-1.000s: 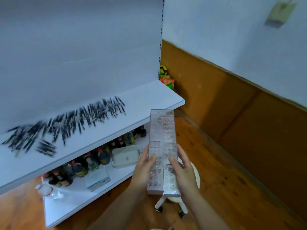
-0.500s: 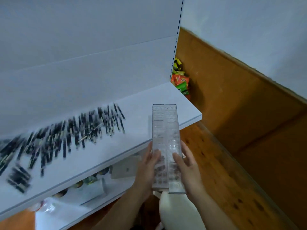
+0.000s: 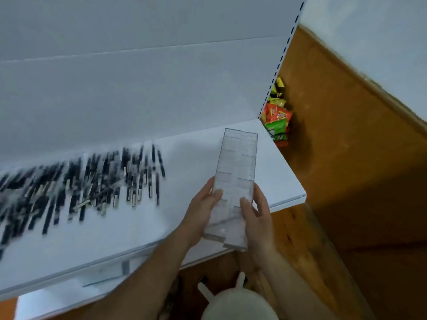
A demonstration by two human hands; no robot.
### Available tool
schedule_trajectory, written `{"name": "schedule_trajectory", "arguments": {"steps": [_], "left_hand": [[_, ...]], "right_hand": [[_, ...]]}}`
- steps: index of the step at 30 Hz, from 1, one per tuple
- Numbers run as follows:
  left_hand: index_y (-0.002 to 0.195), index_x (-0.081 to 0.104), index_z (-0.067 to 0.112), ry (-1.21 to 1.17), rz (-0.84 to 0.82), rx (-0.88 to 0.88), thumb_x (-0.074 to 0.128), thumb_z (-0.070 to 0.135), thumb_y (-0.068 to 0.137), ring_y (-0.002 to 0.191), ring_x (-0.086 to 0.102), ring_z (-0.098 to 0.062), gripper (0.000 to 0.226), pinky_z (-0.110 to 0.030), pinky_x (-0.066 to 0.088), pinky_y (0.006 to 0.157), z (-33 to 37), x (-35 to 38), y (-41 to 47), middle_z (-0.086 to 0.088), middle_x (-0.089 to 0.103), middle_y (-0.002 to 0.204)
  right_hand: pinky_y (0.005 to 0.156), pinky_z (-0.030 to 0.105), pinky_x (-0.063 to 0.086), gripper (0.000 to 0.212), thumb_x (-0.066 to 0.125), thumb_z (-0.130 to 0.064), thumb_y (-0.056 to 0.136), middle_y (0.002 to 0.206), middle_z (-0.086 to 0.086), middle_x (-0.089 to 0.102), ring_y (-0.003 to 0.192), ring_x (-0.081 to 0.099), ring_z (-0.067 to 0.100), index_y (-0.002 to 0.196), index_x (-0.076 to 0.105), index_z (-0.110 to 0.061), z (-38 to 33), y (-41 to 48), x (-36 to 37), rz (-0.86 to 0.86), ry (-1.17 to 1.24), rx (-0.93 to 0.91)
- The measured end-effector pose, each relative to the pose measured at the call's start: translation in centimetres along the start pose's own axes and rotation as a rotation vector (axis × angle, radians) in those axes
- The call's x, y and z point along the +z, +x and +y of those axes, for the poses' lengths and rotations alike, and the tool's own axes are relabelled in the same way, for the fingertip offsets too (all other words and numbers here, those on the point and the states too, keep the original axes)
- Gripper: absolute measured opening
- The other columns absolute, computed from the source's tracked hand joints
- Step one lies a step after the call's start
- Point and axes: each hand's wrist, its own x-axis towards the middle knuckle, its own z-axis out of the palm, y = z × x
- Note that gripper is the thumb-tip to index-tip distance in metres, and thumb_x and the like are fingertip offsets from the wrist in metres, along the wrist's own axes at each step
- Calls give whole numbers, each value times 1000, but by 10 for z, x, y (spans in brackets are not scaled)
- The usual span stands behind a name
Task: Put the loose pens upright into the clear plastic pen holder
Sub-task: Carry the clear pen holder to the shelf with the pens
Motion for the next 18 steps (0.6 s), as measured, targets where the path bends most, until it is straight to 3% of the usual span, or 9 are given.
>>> {"name": "schedule_trajectory", "arguments": {"steps": [2,5,7,10,13,16,18], "left_hand": [[145,43,27,56,47,2,51,27,100,124,55,-22,46,-44,43,107,-11,4,20,0,54,141],[139,51,36,150,49,25,52,32,99,109,65,-13,40,-31,56,88,-18,4,55,8,62,132],[127,59,46,194,25,28,55,30,98,99,68,-4,33,-21,56,74,-21,0,80,17,68,119],[111,62,48,204,-19,-27,56,15,97,89,66,9,36,-10,51,70,-12,-3,109,28,68,102],[123,56,33,279,-71,-28,58,4,93,82,65,14,41,-5,48,67,-3,-21,136,27,68,97],[132,55,23,417,-123,-47,60,4,92,88,64,10,45,-4,46,71,13,-33,157,9,65,119],[141,47,18,513,-106,-30,60,6,94,115,56,-2,51,-7,40,87,21,-36,161,3,53,138]], "right_hand": [[71,22,58,39,53,-36,98,103,-38,63,102,65,-2,134,43,-47,10,21,-5,-35,-28,-1],[100,43,51,51,53,-35,98,138,-19,53,127,53,13,146,36,-36,17,49,-7,-16,-93,-47],[106,48,46,55,54,-36,98,146,-10,45,132,47,17,148,32,-34,22,68,-6,30,-160,-50],[104,46,48,60,60,-38,94,144,-9,46,129,47,17,147,31,-35,30,88,-6,78,-223,6],[99,31,48,70,67,-43,88,141,-12,47,127,47,10,147,32,-33,34,98,3,87,-245,14],[96,27,47,65,67,-49,86,133,-14,51,119,51,6,143,41,-31,31,104,9,80,-258,41],[85,19,46,50,63,-52,88,121,-13,55,110,55,6,131,51,-30,24,112,5,133,-336,17]]}}
